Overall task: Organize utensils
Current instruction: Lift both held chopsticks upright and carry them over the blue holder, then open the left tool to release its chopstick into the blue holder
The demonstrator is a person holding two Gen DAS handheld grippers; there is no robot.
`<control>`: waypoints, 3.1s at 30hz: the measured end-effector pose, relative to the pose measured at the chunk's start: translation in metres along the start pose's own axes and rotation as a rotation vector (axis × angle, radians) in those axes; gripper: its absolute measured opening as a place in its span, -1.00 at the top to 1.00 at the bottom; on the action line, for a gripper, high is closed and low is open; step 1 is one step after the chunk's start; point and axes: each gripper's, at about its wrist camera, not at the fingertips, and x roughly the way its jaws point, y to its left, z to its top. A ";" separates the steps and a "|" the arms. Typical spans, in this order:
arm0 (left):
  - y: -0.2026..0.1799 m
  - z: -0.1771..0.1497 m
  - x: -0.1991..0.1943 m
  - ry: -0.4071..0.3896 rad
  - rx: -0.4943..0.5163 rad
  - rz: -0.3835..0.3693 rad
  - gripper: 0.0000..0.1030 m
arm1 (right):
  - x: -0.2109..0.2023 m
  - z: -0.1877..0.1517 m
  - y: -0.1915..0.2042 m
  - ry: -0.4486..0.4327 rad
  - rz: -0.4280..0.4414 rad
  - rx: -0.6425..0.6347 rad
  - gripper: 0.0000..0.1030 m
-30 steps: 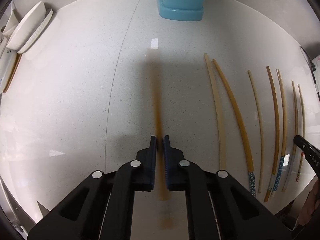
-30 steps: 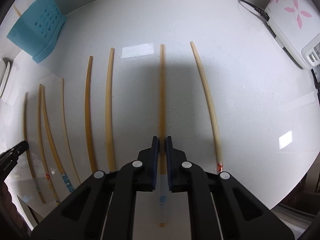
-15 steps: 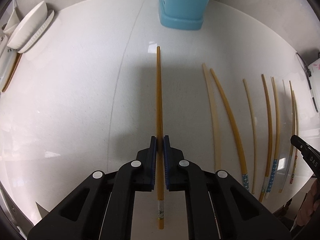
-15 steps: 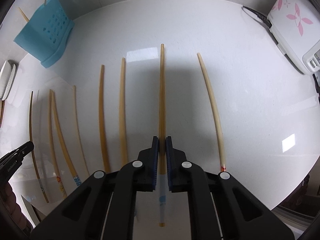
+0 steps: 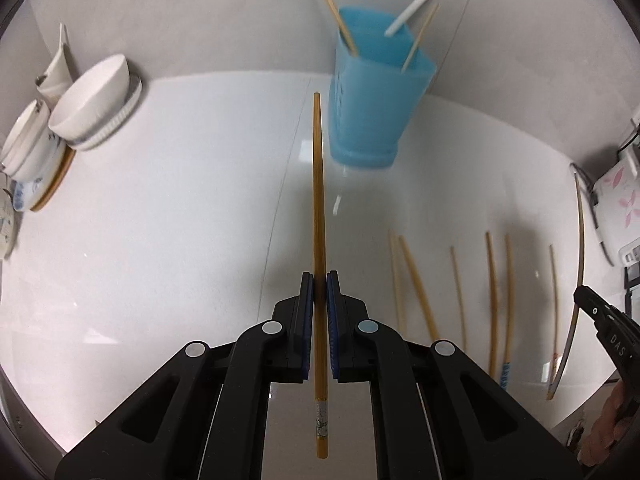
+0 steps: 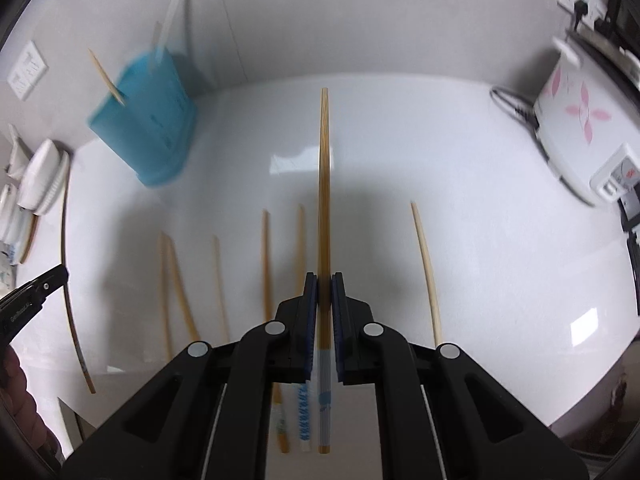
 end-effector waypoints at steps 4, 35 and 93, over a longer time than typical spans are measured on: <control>0.000 0.010 -0.021 -0.052 -0.004 -0.015 0.88 | -0.020 0.015 0.003 -0.062 0.034 -0.011 0.87; -0.004 0.083 -0.085 -0.429 -0.019 -0.207 0.88 | -0.080 0.100 0.094 -0.377 0.230 -0.142 0.87; -0.023 0.166 0.042 -0.705 0.063 -0.281 0.88 | -0.023 0.160 0.117 -0.416 0.280 -0.105 0.87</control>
